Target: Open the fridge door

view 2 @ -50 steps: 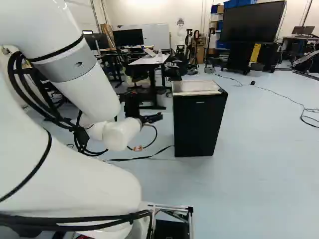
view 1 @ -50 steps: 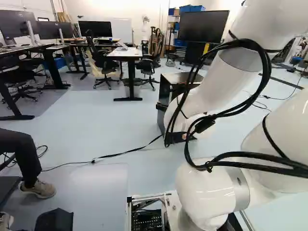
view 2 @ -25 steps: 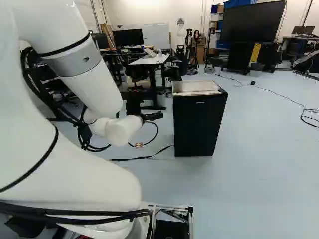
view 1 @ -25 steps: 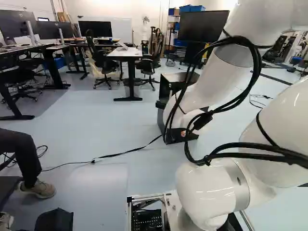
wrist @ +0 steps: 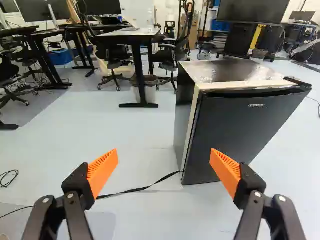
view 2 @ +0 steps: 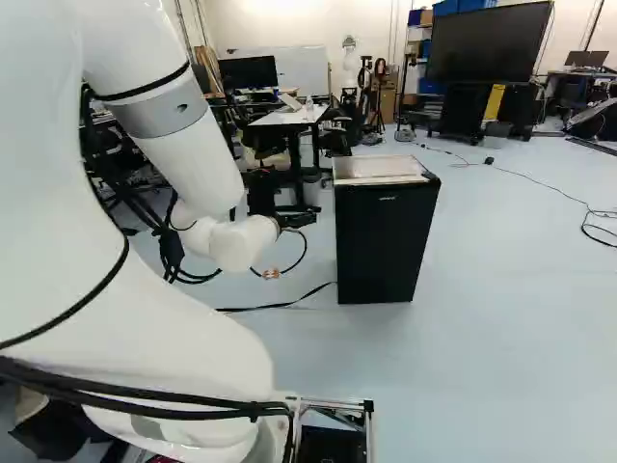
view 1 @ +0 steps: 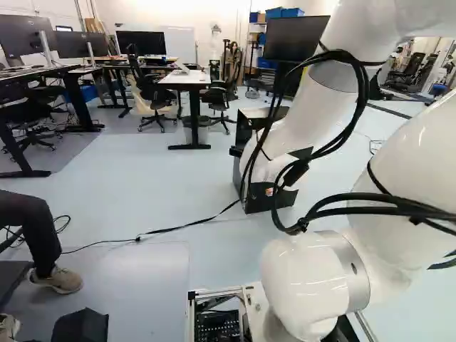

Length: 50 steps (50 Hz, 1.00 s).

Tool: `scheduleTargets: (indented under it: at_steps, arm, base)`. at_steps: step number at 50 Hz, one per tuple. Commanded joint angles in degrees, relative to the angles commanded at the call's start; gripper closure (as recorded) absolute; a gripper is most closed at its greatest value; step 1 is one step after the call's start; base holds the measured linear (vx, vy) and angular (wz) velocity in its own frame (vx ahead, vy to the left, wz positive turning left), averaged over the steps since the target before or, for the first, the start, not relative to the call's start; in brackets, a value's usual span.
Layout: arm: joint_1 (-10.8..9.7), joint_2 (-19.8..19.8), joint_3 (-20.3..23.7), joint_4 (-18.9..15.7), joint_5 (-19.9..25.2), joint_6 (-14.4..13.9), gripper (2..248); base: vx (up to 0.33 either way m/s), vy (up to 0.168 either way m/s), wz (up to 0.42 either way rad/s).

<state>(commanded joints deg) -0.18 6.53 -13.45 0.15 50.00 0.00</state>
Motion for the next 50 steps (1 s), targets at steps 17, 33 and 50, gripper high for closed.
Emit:
scheduleTargets:
  at_steps: [17,33,50]
  arm:
    - [0.0,-2.8,-2.7,0.6,0.0,0.0,3]
    - [0.0,-5.9,-5.7,1.3,0.0,0.0,3]
    - [0.0,-9.1,-9.0,2.9,0.0,0.0,3]
  base:
    - [0.0,0.0,0.0]
    - [0.0,0.0,0.0]
    - [0.0,0.0,0.0]
